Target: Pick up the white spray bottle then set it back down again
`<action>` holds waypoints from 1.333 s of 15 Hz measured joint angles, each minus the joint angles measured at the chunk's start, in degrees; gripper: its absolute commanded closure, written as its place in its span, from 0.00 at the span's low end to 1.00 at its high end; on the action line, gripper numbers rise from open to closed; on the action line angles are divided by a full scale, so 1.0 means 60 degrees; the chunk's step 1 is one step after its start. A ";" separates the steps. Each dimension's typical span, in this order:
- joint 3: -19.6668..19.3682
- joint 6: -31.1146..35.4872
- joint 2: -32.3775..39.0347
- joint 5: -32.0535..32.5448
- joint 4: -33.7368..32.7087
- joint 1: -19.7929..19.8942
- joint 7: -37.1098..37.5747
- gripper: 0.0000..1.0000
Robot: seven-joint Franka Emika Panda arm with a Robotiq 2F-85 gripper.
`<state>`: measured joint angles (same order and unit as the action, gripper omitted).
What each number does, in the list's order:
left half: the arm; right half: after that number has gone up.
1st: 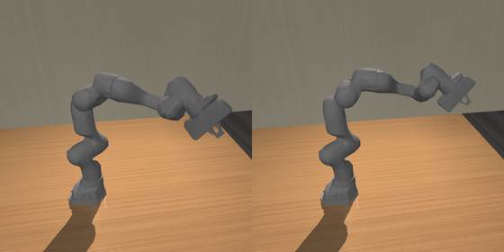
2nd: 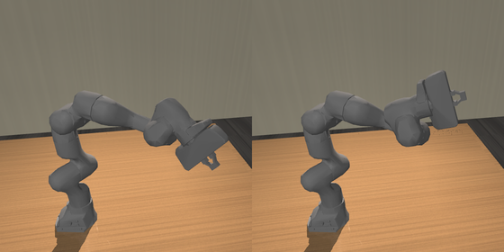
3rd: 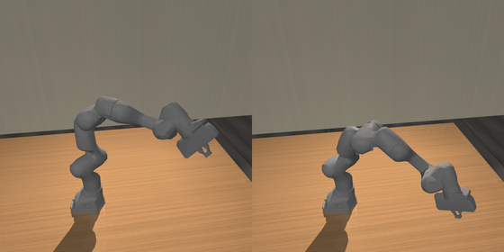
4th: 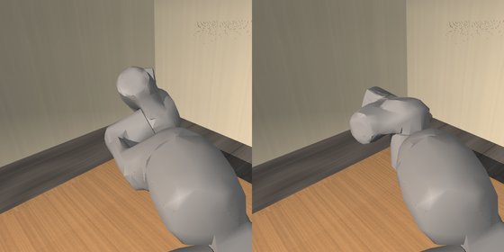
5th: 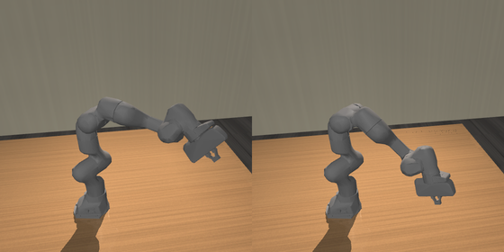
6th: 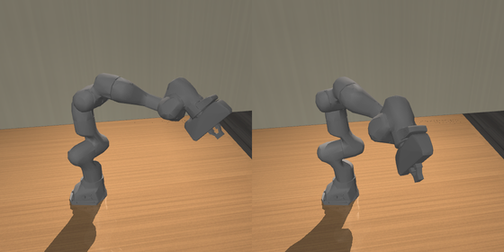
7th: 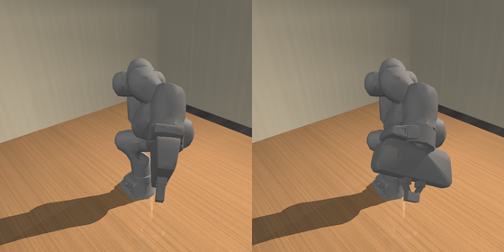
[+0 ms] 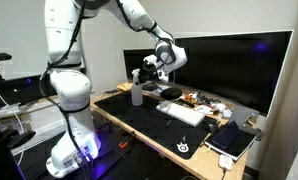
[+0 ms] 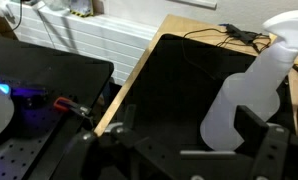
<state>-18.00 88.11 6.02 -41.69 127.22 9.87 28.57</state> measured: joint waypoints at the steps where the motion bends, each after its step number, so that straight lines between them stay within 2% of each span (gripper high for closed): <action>1: 0.0076 0.0282 -0.0315 0.0316 0.0219 0.0001 -0.0062 0.00; 12: 0.1493 0.3611 -0.3500 0.3242 0.3035 0.0002 -0.0877 0.00; 20: 0.2119 0.4632 -0.5190 0.4384 0.4440 -0.0007 -0.2141 0.00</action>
<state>-5.29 115.90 -25.12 -15.38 153.86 9.83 15.73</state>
